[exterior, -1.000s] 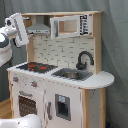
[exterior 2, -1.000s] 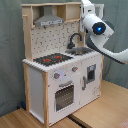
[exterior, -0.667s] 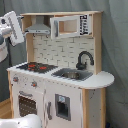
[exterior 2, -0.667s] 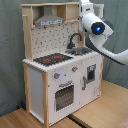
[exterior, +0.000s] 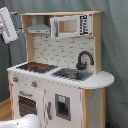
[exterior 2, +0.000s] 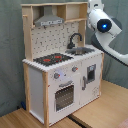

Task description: Play with the kitchen

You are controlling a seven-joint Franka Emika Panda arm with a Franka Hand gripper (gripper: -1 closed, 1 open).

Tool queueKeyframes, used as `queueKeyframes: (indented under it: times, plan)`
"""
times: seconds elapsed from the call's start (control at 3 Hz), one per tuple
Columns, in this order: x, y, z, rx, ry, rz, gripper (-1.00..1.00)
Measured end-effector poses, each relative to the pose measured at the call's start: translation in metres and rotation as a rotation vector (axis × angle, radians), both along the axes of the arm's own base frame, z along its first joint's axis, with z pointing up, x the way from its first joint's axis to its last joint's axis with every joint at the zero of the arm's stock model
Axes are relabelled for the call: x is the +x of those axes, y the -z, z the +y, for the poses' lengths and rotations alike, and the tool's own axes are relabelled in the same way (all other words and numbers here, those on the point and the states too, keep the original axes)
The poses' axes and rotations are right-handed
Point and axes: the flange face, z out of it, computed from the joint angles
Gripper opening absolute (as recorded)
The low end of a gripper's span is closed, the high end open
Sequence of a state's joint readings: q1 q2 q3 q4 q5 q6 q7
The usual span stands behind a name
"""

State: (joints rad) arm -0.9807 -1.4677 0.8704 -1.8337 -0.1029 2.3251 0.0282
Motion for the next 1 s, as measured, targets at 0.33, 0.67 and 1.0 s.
queueKeyframes:
  times: [0.33,0.67,1.0]
  plan:
    - [-0.022,0.003,-0.002,0.008,0.073,0.005,1.0]
    - [-0.03,0.006,-0.025,0.05,0.162,0.024,1.0]
    - [-0.043,-0.006,-0.062,0.09,0.238,0.018,1.0]
